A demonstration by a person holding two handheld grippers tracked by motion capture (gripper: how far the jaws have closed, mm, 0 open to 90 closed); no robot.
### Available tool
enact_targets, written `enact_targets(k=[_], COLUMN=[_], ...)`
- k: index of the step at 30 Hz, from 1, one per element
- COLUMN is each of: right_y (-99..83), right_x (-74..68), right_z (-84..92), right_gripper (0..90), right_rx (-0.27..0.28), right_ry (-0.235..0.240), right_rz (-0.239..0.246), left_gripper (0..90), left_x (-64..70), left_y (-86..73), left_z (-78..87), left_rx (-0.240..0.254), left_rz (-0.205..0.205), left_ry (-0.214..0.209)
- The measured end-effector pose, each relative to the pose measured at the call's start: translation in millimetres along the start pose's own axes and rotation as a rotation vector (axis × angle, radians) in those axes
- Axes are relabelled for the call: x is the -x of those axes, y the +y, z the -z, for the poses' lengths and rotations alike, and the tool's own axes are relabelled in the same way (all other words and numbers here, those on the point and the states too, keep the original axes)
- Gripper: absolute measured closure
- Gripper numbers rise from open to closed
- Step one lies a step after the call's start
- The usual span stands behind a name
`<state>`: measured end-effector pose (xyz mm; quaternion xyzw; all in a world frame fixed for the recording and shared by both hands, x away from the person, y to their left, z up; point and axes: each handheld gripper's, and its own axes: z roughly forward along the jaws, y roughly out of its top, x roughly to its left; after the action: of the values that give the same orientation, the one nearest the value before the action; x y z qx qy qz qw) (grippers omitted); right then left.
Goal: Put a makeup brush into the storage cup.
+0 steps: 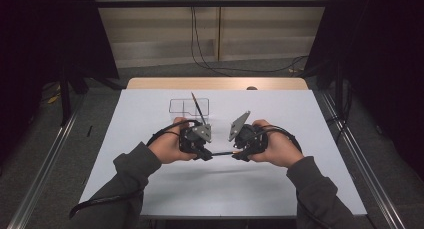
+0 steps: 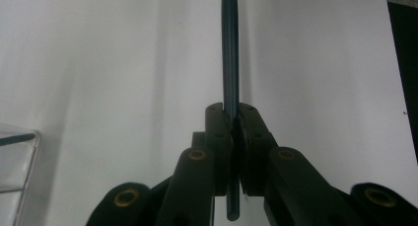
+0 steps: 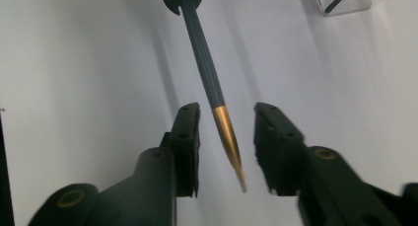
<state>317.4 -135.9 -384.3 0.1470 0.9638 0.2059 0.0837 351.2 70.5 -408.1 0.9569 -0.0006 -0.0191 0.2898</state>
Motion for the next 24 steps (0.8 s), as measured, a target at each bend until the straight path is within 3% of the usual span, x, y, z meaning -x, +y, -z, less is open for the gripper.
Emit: enact_targets(k=[7,12,16,17,24], right_y=[-6.1,-9.5,-11.7,-12.3,-18.2], right_x=[6.1,8.4,9.7,9.8,14.8], right_z=[3.6,6.0,6.3,6.6,10.6], right_gripper=[39.2,32.6,28.6,27.5,20.4], right_rx=[0.064,0.112,0.114,0.116,0.145], right_ry=[-0.022,-0.032,-0.041,-0.037,-0.038], right_rz=[-0.086,-0.128,-0.153,-0.165,-0.242], left_gripper=[85.2,85.2,85.2,85.2,85.2], left_x=[-2.8,-3.8,-5.0,-4.6,-6.3], left_y=[-8.0,-11.1,-12.8,-14.1,-20.8], left_z=[1.6,2.2,4.3,3.3,5.3], left_rx=[0.013,0.022,0.023,0.046,0.084], left_rz=[0.052,0.081,0.089,0.105,0.145], left_ry=[0.016,0.017,0.02,0.022,0.021])
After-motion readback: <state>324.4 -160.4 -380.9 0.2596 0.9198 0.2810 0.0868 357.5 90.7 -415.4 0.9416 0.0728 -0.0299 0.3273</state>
